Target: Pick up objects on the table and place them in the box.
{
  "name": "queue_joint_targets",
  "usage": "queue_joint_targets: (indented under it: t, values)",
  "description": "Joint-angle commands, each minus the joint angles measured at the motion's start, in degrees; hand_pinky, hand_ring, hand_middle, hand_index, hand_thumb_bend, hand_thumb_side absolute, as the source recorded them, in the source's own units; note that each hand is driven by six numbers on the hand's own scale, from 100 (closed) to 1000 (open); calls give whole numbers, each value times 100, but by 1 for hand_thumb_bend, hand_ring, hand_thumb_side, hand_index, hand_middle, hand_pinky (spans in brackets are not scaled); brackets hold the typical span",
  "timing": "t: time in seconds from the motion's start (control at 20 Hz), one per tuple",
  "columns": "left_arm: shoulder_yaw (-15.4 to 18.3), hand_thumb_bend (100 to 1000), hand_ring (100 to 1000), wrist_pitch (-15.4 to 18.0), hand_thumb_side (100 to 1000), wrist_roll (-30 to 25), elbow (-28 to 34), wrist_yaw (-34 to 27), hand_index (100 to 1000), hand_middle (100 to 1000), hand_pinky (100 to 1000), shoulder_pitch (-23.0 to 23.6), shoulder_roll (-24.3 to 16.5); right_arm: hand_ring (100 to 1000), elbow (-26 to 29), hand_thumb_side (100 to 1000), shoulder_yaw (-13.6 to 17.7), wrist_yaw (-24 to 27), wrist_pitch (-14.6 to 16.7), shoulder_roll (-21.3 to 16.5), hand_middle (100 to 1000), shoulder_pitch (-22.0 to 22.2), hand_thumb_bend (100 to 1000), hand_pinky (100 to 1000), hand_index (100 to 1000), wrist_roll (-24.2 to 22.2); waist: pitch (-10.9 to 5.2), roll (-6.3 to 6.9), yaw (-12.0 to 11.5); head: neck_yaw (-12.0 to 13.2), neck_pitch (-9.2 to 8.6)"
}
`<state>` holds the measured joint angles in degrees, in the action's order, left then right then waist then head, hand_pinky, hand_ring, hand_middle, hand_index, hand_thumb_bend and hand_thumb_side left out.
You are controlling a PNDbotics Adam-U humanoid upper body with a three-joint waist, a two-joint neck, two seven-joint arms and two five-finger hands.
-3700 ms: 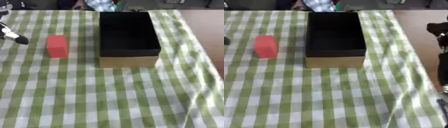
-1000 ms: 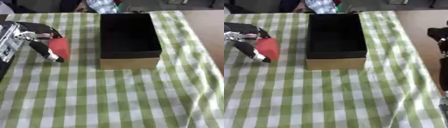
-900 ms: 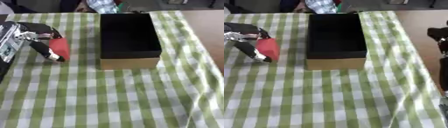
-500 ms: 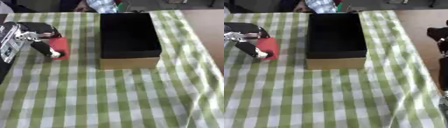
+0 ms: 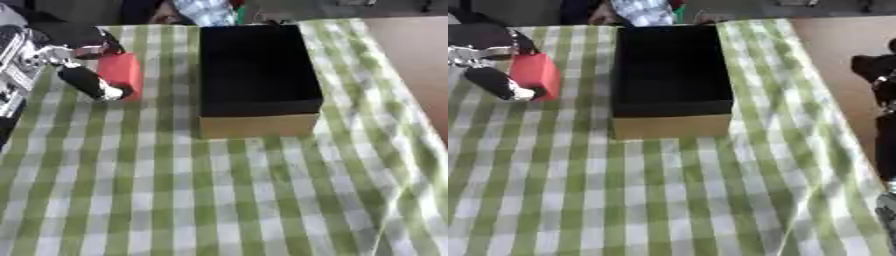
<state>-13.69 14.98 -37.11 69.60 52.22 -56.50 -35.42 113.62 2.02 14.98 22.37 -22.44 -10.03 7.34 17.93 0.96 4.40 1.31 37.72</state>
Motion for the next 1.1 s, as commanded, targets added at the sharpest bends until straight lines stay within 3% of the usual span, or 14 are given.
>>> queue_joint_targets:
  t: [0.05, 0.4, 0.75, 0.9, 1.1]
  values:
    - [158, 100, 712, -214, 588, 149, 290, -204, 758, 626, 675, -179, -155, 742, 98, 872, 25, 48, -4, -131, 603, -30, 100, 822, 806, 3, -123, 77, 6, -19, 2]
    - [126, 100, 588, -644, 545, 893, 636, -928, 665, 517, 622, -558, 290, 742, 98, 869, -1, 165, 34, -190, 604, -96, 100, 820, 806, -45, -159, 48, 44, -35, -1]
    - [-36, 100, 562, -834, 539, 2095, 893, -1515, 650, 497, 630, -701, 889, 742, 98, 868, -25, 369, 15, -184, 604, -225, 100, 820, 805, -131, -174, 27, 139, 2, -38]
    - [-112, 100, 541, -854, 535, 2440, 835, -1477, 626, 483, 616, -692, 1158, 743, 98, 860, -38, 436, -4, -180, 604, -263, 100, 820, 805, -175, -177, 17, 166, 19, -29]
    - [-199, 100, 545, -906, 543, 2611, 671, -983, 627, 488, 609, -685, 1569, 744, 98, 867, -52, 481, -33, -156, 604, -290, 100, 820, 805, -221, -181, -3, 193, 80, -11]
